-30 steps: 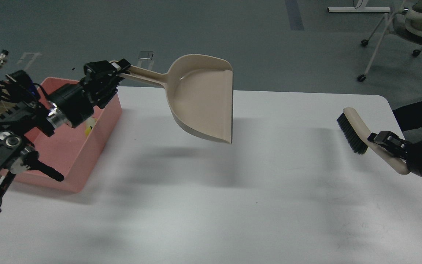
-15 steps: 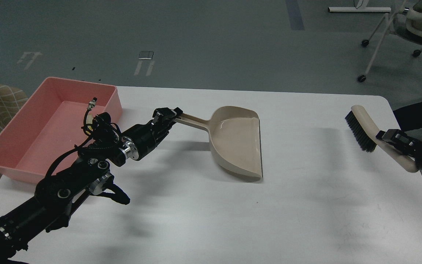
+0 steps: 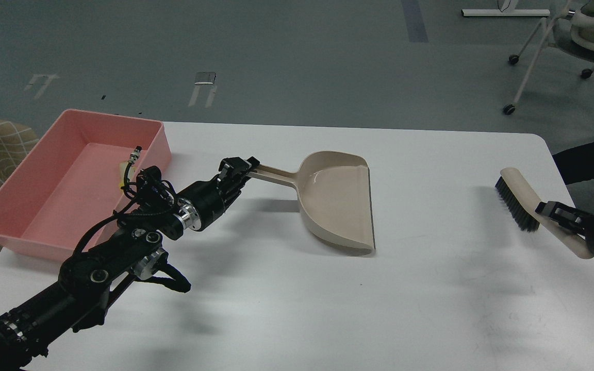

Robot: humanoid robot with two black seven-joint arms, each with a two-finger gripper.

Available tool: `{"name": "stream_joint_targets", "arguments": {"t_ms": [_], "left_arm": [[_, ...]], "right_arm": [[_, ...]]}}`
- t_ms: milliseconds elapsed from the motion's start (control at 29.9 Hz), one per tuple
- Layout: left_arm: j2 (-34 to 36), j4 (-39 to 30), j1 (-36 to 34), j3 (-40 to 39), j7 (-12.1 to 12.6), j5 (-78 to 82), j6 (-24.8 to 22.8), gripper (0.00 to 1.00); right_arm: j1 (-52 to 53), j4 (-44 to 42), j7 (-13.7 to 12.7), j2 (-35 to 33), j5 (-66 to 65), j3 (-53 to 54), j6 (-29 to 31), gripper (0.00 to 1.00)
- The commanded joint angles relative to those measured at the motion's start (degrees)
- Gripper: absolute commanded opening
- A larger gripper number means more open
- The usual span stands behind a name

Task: Sweep and dump garbage into bin
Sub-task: 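Set the brush down on the table and release it with the right gripper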

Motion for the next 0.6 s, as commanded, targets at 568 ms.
{"name": "stream_joint_targets", "arguments": {"t_ms": [568], "left_arm": [[4.4, -1.1, -0.3, -0.8, -0.1, -0.5, -0.8, 0.98]], "right_arm": [[-0.7, -0.4, -0.1, 1.2, -0.1, -0.8, 0.0, 0.21]]}}
